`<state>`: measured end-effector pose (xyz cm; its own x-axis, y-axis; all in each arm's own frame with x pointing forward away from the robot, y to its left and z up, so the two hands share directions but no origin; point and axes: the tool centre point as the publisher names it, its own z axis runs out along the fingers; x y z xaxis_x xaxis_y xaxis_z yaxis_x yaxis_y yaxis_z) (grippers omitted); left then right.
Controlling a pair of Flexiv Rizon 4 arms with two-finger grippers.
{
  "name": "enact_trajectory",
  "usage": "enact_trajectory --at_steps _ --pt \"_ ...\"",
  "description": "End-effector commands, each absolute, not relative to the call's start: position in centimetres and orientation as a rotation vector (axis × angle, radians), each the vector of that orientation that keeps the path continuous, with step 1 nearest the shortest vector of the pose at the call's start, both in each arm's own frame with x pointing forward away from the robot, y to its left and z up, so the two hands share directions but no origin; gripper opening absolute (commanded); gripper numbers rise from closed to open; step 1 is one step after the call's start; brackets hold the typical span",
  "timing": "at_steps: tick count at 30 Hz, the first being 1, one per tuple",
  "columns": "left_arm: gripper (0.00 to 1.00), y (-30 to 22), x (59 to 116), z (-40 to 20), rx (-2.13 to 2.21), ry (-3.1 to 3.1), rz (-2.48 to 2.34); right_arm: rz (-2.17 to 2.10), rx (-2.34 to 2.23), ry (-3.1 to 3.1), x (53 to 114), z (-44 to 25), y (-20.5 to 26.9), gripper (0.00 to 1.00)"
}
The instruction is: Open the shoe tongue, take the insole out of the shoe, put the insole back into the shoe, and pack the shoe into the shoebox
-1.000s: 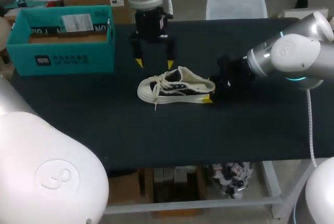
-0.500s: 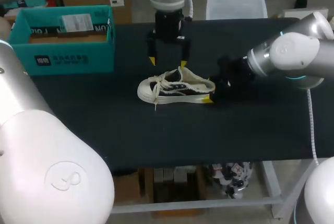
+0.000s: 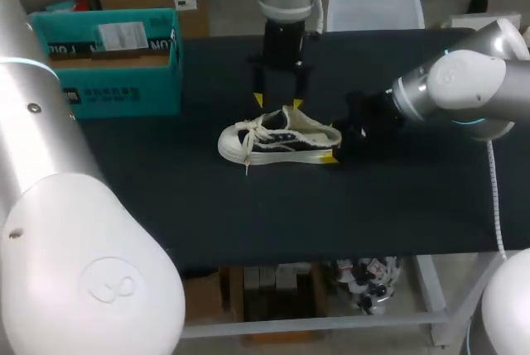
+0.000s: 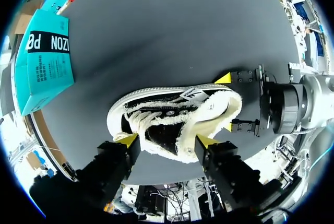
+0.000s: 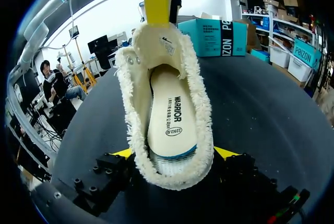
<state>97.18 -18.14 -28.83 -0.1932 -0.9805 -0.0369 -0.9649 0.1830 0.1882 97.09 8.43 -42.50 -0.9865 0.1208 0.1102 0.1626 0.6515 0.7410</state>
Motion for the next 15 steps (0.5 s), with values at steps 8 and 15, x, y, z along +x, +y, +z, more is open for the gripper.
enact_trajectory --at_steps 8,15 --pt "0.44 -18.4 98.0 -30.1 1.905 -2.266 -0.383 -1.273 -0.24 -2.809 97.0 -42.9 8.4 0.0" --pt "0.0 -18.4 98.1 -30.7 1.885 -2.238 -0.401 -1.273 -0.24 -2.809 97.0 -42.9 8.4 0.0"
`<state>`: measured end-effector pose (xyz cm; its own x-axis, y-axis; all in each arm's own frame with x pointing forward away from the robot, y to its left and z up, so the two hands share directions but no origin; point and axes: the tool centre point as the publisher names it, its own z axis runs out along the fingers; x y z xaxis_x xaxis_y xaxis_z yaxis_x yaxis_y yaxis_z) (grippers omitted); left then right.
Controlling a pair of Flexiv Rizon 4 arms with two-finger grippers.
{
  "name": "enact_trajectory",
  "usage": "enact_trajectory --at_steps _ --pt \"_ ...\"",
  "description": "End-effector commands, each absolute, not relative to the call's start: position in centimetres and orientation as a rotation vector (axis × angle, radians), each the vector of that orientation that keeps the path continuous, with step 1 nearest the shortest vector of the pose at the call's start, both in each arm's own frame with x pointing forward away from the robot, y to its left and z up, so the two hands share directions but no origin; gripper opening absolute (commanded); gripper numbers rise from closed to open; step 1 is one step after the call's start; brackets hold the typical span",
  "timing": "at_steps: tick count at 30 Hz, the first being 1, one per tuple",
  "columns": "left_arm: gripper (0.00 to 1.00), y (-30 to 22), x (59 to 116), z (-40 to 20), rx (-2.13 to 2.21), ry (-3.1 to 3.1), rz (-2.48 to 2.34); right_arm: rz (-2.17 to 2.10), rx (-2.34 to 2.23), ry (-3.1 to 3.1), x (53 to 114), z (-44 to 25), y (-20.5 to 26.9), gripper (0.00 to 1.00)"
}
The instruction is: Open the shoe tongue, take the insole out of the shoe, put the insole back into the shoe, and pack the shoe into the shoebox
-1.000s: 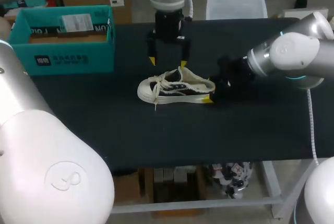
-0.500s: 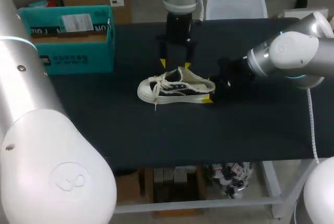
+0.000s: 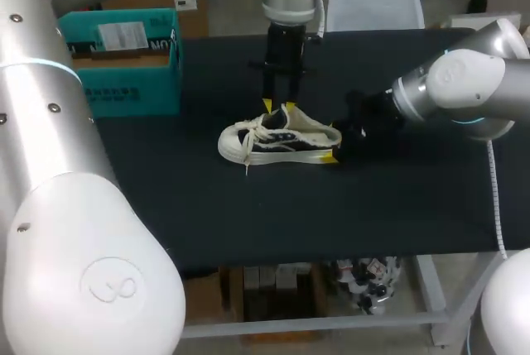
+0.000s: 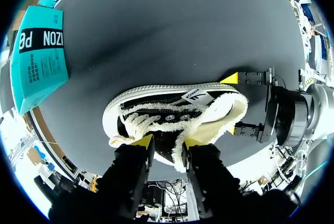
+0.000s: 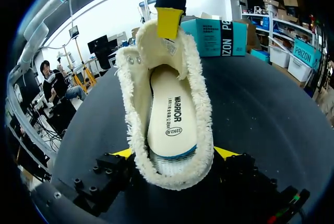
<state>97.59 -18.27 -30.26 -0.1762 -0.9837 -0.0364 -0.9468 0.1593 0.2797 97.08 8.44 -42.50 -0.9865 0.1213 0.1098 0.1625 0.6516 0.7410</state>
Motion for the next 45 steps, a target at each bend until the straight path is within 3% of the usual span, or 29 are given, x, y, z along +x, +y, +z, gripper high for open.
enact_trajectory --at_steps 1,16,31,45 --pt "0.0 -18.4 98.1 -30.7 1.881 -2.235 -0.394 -1.273 -0.24 -2.809 97.0 -42.9 8.4 0.0" --pt "0.0 -14.3 94.0 -27.3 1.881 -2.276 -0.048 -1.273 -0.24 -2.809 97.0 -42.9 8.4 0.0" --pt "0.0 -8.7 93.6 -30.6 1.972 -2.138 0.42 -1.273 -0.24 -2.809 97.0 -42.9 8.4 0.0" --pt "0.0 -9.1 95.0 -31.2 1.911 -2.106 0.436 -1.273 -0.24 -2.809 97.0 -42.9 8.4 0.0"
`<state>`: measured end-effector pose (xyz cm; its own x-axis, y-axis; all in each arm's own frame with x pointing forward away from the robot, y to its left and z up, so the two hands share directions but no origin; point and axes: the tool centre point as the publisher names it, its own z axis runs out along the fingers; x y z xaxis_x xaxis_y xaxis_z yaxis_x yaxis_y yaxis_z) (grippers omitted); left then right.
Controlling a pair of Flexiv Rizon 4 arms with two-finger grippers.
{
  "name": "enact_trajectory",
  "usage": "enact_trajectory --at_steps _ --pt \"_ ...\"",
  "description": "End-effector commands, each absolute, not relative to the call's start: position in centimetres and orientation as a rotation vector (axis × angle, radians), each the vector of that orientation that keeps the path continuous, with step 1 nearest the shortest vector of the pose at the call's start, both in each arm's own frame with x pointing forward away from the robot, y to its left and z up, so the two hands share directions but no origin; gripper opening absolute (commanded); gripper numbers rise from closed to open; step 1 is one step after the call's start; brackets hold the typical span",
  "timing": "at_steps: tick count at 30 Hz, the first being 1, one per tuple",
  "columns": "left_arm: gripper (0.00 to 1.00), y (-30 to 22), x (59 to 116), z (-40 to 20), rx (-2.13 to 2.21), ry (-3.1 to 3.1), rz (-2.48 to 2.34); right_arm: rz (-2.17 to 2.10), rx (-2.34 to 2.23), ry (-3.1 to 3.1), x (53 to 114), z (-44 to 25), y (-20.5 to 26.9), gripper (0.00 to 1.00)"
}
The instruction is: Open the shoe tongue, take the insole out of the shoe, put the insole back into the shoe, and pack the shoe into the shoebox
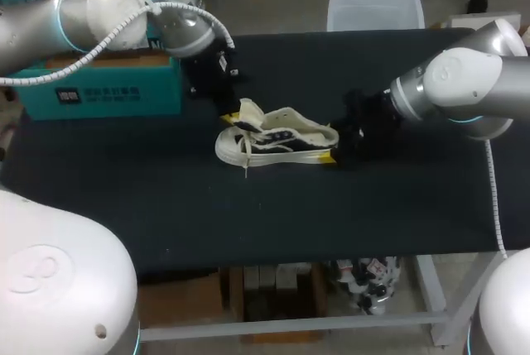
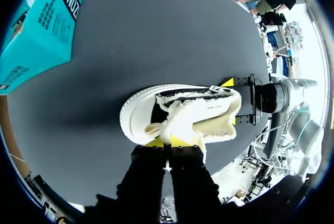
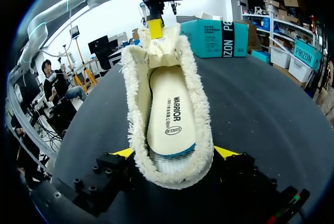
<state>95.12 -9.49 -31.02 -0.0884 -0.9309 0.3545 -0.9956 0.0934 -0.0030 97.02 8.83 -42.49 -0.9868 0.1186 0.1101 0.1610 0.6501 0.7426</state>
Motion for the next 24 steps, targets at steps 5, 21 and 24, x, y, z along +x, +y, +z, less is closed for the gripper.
enact_trajectory --at_steps 5,21,24 --pt "0.34 -10.4 95.0 -29.7 1.836 -2.168 0.361 -1.273 -0.24 -2.809 97.0 -42.9 8.4 0.0" --pt "0.0 -13.0 95.2 -21.0 1.354 -2.679 0.371 -1.273 -0.24 -2.809 97.0 -42.9 8.4 0.0" --pt "0.0 -13.6 95.0 -20.7 1.089 -2.821 0.376 -1.273 -0.24 -2.809 97.0 -42.9 8.4 0.0"
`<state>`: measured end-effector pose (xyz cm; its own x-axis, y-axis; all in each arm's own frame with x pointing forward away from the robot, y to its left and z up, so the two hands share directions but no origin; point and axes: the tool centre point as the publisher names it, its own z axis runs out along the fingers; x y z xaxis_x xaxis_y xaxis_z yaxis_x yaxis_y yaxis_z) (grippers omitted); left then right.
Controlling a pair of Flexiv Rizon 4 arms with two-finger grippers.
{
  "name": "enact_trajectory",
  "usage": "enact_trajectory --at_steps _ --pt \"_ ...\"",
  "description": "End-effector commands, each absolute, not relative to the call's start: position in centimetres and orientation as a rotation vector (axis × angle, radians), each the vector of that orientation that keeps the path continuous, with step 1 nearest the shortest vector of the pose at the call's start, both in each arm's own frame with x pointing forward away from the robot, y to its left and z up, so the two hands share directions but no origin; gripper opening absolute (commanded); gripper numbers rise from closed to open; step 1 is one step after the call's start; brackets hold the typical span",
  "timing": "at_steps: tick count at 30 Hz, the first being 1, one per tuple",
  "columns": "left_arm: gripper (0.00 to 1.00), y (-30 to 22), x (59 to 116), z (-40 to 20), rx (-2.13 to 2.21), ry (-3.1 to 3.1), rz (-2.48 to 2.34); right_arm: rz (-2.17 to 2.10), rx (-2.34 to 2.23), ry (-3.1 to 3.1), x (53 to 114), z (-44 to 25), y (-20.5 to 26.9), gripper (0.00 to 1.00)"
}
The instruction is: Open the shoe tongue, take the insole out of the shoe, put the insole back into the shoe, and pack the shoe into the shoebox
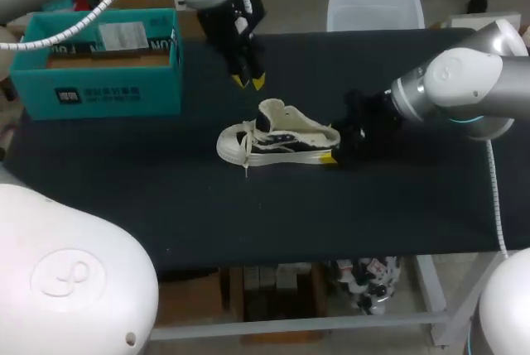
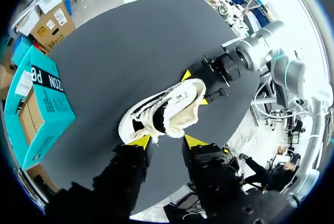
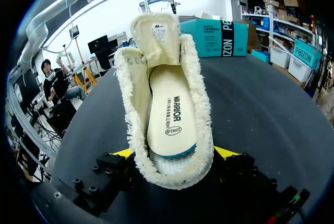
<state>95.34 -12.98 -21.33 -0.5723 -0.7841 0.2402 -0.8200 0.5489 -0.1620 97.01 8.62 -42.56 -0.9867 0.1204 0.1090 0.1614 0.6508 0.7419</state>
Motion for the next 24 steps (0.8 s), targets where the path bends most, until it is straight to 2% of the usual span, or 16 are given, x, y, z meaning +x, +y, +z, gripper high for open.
enact_trajectory --at_steps 1,6,9,11,21,24 --pt "0.0 -13.9 94.8 -20.7 0.984 -2.869 0.389 -1.273 -0.24 -2.809 97.0 -42.9 8.4 0.0" --pt "0.0 -15.4 93.8 -20.3 0.379 -3.065 0.337 -1.273 -0.24 -2.809 97.0 -42.9 8.4 0.0" --pt "0.0 -17.5 93.5 -19.9 -0.148 -3.087 0.196 -1.273 -0.24 -2.809 97.0 -42.9 8.4 0.0" --pt "0.0 -19.7 94.3 -19.6 -0.059 -3.039 0.075 -1.273 -0.24 -2.809 97.0 -42.9 8.4 0.0" --pt "0.0 -19.7 94.3 -19.6 -0.059 -3.039 0.075 -1.273 -0.24 -2.809 97.0 -42.9 8.4 0.0" --pt "0.0 -19.6 95.3 -21.3 -0.157 -3.067 0.051 -1.273 -0.24 -2.809 97.0 -42.9 8.4 0.0"
